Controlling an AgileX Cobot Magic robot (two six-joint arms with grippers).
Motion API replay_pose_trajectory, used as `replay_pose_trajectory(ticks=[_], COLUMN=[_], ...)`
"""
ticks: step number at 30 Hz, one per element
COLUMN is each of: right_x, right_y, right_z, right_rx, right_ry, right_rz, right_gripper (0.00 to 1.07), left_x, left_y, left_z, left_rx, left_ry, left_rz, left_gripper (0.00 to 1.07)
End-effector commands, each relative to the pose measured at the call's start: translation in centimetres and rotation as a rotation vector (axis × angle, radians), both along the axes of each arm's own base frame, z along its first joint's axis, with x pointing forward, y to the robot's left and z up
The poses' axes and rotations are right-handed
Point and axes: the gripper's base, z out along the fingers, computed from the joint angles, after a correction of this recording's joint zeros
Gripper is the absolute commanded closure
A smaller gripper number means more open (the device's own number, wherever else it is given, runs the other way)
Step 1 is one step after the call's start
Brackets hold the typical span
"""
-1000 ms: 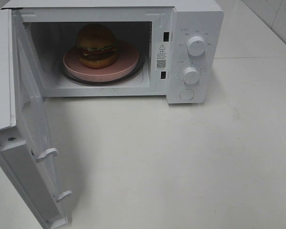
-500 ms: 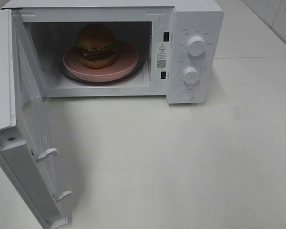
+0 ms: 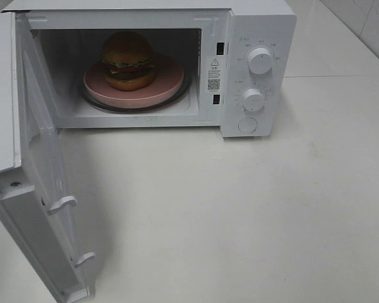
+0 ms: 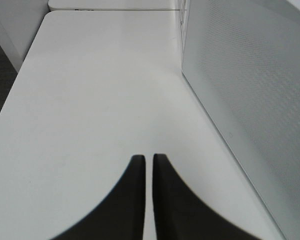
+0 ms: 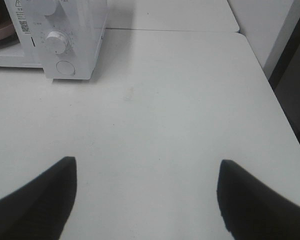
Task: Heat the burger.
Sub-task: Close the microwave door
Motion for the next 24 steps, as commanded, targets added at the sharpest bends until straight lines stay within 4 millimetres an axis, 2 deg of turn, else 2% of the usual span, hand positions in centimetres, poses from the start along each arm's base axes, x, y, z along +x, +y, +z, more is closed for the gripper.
replay_pose_trajectory(ticks=[1, 3, 4, 6, 7, 9, 13, 15, 20, 24], right_x=[-0.3, -0.3, -0.3, -0.3, -0.3, -0.3, -0.3, -0.3, -0.3, -0.3], right_y=[0.0, 0.0, 0.0, 0.0, 0.0, 0.0, 0.0, 0.0, 0.0, 0.0], right_z=[-0.2, -0.2, -0.2, -0.2, -0.2, -0.2, -0.2, -0.2, -0.2, -0.2], right_rx=[-0.011, -0.01, -0.01, -0.01, -0.01, -0.01, -0.01, -0.01, -0.01, -0.01], right_ry=[-0.021, -0.021, -0.021, -0.021, -0.021, -0.021, -0.021, -0.021, -0.021, -0.021], right_rz=[-0.004, -0.003, -0.003, -0.003, -0.003, -0.003, -0.002, -0.002, -0.002, -0.002], right_gripper=[0.32, 0.32, 0.32, 0.32, 0.32, 0.32, 0.32, 0.32, 0.32, 0.32], left_x=[1.2, 2.7, 2.7, 4.3, 4.3, 5.6, 6.8, 7.9, 9.3, 11.3], left_y=[0.0, 0.0, 0.0, 0.0, 0.0, -0.1, -0.1, -0.1, 0.0, -0.1], left_z=[0.1, -0.4, -0.4, -1.5, -1.5, -2.4, -3.3, -4.6, -6.1, -7.3], left_rx=[-0.001, 0.001, 0.001, -0.001, -0.001, -0.015, -0.042, -0.046, -0.039, 0.002], left_ry=[-0.029, -0.046, -0.046, -0.058, -0.058, -0.12, -0.192, -0.243, -0.283, -0.321], left_rz=[-0.004, -0.006, -0.006, -0.008, -0.008, -0.008, 0.0, 0.007, 0.011, -0.026], left_gripper=[1.07, 1.07, 1.07, 1.07, 1.07, 1.07, 1.07, 1.07, 1.07, 1.07])
